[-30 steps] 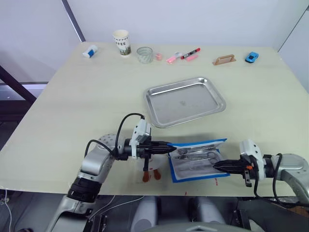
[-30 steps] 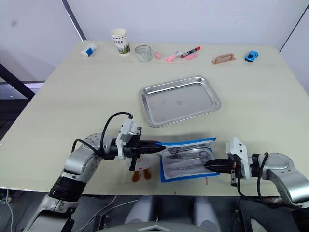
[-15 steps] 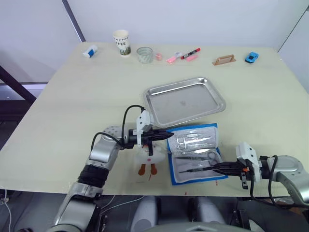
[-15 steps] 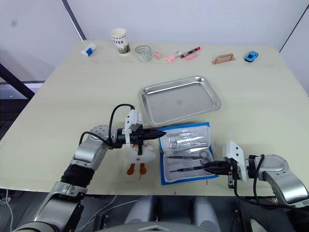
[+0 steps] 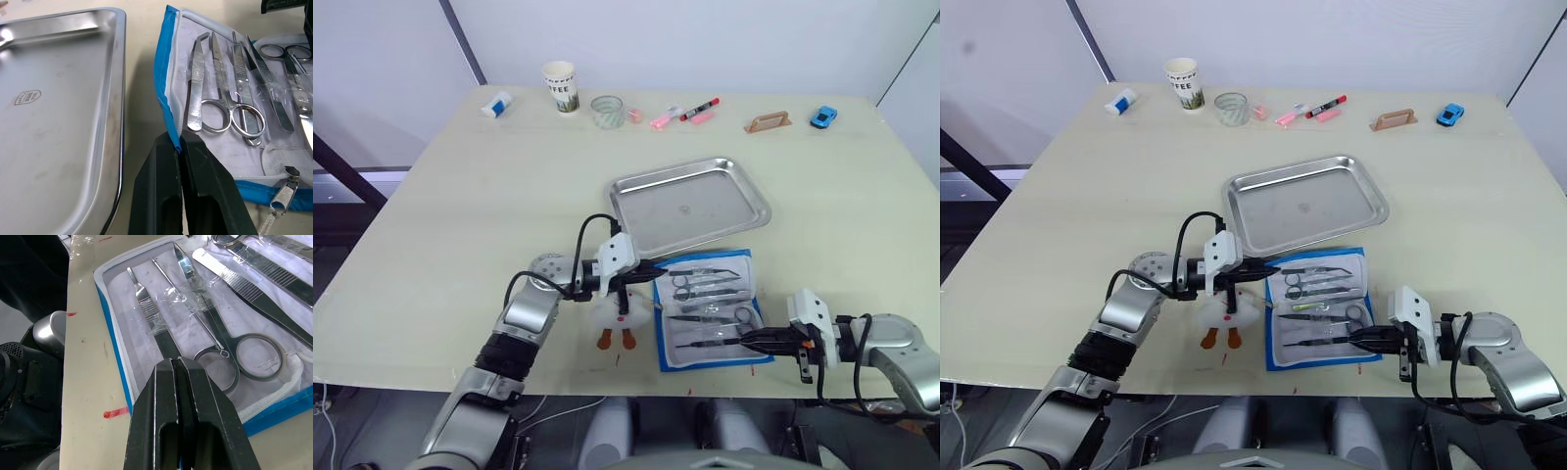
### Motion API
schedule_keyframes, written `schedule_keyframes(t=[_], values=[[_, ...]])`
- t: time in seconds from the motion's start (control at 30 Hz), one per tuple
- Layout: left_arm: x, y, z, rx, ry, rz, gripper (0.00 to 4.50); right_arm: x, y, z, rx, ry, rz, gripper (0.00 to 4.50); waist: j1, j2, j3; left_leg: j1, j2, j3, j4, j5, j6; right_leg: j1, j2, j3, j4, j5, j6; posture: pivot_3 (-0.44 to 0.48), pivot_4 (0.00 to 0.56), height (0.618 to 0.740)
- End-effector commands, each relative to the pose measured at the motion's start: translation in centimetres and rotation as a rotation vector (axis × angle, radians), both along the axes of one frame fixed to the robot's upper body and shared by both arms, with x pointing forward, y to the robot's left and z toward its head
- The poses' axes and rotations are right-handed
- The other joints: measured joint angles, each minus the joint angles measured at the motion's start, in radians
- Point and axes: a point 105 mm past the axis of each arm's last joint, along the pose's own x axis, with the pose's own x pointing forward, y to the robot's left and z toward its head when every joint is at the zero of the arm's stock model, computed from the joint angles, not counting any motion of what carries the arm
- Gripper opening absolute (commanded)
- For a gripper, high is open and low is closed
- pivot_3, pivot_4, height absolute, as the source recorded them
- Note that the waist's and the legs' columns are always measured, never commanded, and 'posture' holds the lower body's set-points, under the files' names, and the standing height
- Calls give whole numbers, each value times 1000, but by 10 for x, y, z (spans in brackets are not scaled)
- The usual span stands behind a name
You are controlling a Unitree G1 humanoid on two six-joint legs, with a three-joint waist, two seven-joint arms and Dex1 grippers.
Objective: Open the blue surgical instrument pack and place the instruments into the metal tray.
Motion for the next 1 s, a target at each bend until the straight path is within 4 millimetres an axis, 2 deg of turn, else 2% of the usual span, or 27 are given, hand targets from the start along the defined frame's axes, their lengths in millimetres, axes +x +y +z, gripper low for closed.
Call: schedule_keyframes(t=[0.03, 0.3, 0.43, 0.67, 0.73, 0.77, 0.8, 0.83, 0.93, 1.0], values=[[-4, 1, -14, 70, 8, -15, 0, -2, 2, -2, -6, 5, 7, 53, 0, 0, 0, 0, 0, 0, 0, 0, 0, 0, 0, 0, 0, 0, 0, 0, 150, 740], [-9, -6, -23, 104, 23, -38, 0, -5, 0, -2, -13, 6, 8, 53, 0, 0, 0, 2, 0, 0, 0, 0, 0, 2, 0, -1, -1, 0, 0, 0, 150, 740], [-9, -6, -30, 136, 16, -48, 0, -6, 0, -3, -16, 6, 7, 53, 1, 0, 0, 8, 0, 1, -1, 0, 0, 10, 0, -1, -3, 0, 0, 0, 150, 740], [-7, 0, -31, 143, 30, -24, 0, -6, 0, -4, -17, 6, 6, 53, 1, 0, 0, 12, 0, 1, -3, -1, 1, 14, 0, -1, -4, -1, 1, 0, 150, 740], [-6, 3, -29, 134, 27, -11, 668, -6, 1, -4, -16, 6, 7, 0, 0, 1, 0, 12, 0, 0, -3, -1, 1, 14, 0, -1, -4, -1, 1, 0, 150, 740], [-6, 4, -29, 133, 27, -14, 827, -6, 1, -4, -15, 6, 7, 0, 0, 1, 0, 12, 0, 0, -3, -1, 1, 14, 0, -1, -4, -1, 1, 0, 150, 740], [-6, 4, -26, 116, 28, -4, 1418, -5, 1, -4, -15, 6, 7, 0, 0, 1, 0, 12, 0, 0, -3, -1, 1, 14, 0, -1, -4, -1, 1, 0, 150, 740], [-6, 5, -25, 104, 28, 2, 1777, -5, 1, -4, -15, 6, 8, 0, 0, 1, 0, 12, 0, 0, -3, -1, 1, 14, 0, -1, -4, -1, 1, 0, 150, 740], [-13, 5, -12, 34, 42, -12, 3276, -5, 1, -4, -15, 7, 10, 0, -2, 1, 0, 12, 0, 0, -3, -1, 1, 14, 0, 0, -4, -1, 1, 0, 150, 740], [-18, 6, -6, 8, 48, -29, 3276, -4, 1, -5, -16, 7, 11, 0, -2, 1, 0, 12, 0, -1, -3, -1, 1, 13, 0, 0, -4, -1, 1, 0, 150, 740]])
